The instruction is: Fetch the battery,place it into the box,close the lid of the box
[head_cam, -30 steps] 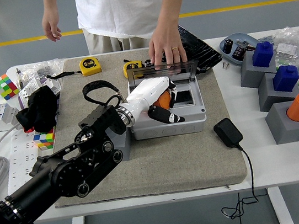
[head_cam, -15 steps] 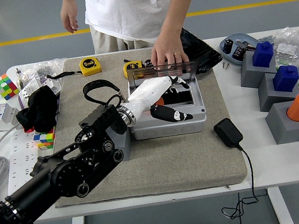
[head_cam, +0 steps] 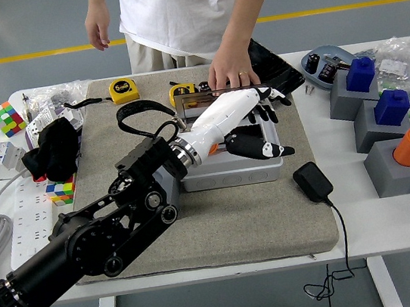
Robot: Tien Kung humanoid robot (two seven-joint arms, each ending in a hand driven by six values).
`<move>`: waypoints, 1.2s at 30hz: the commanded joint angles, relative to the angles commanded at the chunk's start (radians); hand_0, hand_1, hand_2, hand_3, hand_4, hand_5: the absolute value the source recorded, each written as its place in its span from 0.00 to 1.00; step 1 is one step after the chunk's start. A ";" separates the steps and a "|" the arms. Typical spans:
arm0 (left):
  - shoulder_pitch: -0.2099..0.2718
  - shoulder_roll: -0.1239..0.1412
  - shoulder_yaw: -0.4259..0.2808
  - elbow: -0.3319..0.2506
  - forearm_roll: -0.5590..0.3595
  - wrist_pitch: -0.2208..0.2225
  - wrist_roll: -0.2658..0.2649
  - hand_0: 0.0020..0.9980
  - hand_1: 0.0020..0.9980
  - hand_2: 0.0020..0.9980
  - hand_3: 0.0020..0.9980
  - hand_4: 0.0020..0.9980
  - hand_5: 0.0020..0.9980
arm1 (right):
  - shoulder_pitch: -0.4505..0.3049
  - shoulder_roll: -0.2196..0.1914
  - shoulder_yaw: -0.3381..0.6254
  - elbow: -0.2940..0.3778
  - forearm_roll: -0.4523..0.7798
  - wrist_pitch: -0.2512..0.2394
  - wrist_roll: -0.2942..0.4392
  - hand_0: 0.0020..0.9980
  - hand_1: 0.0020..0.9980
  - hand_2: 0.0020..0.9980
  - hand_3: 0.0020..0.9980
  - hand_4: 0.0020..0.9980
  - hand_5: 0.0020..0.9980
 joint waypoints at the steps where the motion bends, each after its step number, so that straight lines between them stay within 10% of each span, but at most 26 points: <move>1: 0.009 0.000 -0.011 -0.015 0.008 -0.003 0.005 0.39 0.53 0.53 0.69 1.00 0.43 | 0.000 0.000 -0.001 0.000 0.001 0.000 0.001 0.64 0.66 0.67 0.57 0.97 0.58; 5: 0.062 0.000 -0.070 -0.072 0.033 -0.012 0.021 0.40 0.55 0.54 0.67 1.00 0.45 | -0.003 0.001 0.001 0.000 -0.002 0.000 0.001 0.64 0.66 0.67 0.58 0.97 0.58; 19: 0.275 0.143 -0.332 -0.149 0.076 -0.044 0.068 0.49 0.63 0.57 0.64 1.00 0.50 | -0.006 0.000 0.018 0.000 -0.009 -0.001 0.004 0.64 0.66 0.67 0.57 0.97 0.58; 36: 0.251 0.146 -0.188 -0.125 0.045 -0.074 0.108 0.44 0.61 0.57 0.63 1.00 0.51 | -0.006 -0.001 0.016 0.000 -0.011 0.000 0.003 0.64 0.66 0.67 0.58 0.97 0.58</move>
